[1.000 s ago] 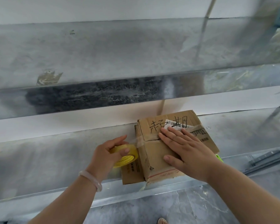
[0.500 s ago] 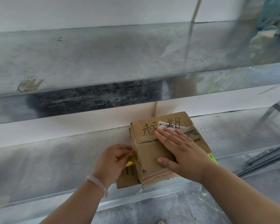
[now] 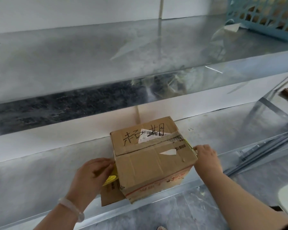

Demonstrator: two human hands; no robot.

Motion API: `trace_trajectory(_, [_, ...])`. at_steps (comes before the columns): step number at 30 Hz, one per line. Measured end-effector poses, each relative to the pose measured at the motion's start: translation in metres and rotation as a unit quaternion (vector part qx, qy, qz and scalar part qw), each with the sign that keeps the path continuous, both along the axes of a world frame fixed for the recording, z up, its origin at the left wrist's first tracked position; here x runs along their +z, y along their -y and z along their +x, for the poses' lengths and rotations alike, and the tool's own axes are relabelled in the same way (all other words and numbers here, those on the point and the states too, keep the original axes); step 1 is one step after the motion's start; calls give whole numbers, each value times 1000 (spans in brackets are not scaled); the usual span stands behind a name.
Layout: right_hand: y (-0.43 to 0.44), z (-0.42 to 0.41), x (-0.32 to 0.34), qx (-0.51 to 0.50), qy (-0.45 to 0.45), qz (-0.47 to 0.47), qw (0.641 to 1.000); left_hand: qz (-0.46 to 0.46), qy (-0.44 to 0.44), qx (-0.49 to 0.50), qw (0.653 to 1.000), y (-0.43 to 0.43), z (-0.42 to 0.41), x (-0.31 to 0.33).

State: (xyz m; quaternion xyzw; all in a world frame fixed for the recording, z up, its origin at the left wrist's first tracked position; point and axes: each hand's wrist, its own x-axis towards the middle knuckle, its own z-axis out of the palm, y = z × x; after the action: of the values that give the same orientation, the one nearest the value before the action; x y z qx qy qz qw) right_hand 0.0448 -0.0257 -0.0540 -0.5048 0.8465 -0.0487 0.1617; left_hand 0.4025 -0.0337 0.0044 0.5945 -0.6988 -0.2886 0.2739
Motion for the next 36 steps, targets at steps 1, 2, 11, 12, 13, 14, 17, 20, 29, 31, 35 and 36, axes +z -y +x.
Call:
trace_trajectory(1, [0,2,1,-25,15,-19,999,3,-5,3,1000,-1,0,1])
trace_trajectory(2, [-1,5,4,-46,38,-34,998,7,-14,7,1000,-1,-1,1])
trace_trajectory(11, [-78,64,95,-167,237,-308,906,5,-47,-3,999,-3,2,-3])
trace_trajectory(12, [-89,76,108,-147,261,-328,896,10,-56,-1,998,-3,2,-4])
trace_trajectory(13, [-99,90,119,-113,285,-335,891,16,-63,2,998,-2,3,-5])
trace_trajectory(14, [-108,107,131,-70,296,-328,894,21,-66,4,998,-2,5,-7])
trace_trajectory(17, [-128,157,146,71,246,-253,933,24,-66,6,998,-1,10,-10])
trace_trajectory(20, [-130,203,141,124,242,-187,944,22,-66,5,998,0,14,-8])
trace_trajectory(29, [-108,259,117,120,105,-166,973,13,-96,-25,995,3,23,-12])
trace_trajectory(31, [-103,264,116,122,61,-126,983,0,-83,-32,996,4,25,-15])
trace_trajectory(35, [-99,270,116,131,-6,-81,988,-14,-71,-37,997,9,29,-20])
trace_trajectory(36, [-99,270,117,129,-14,-80,988,-18,-71,-39,997,10,29,-20])
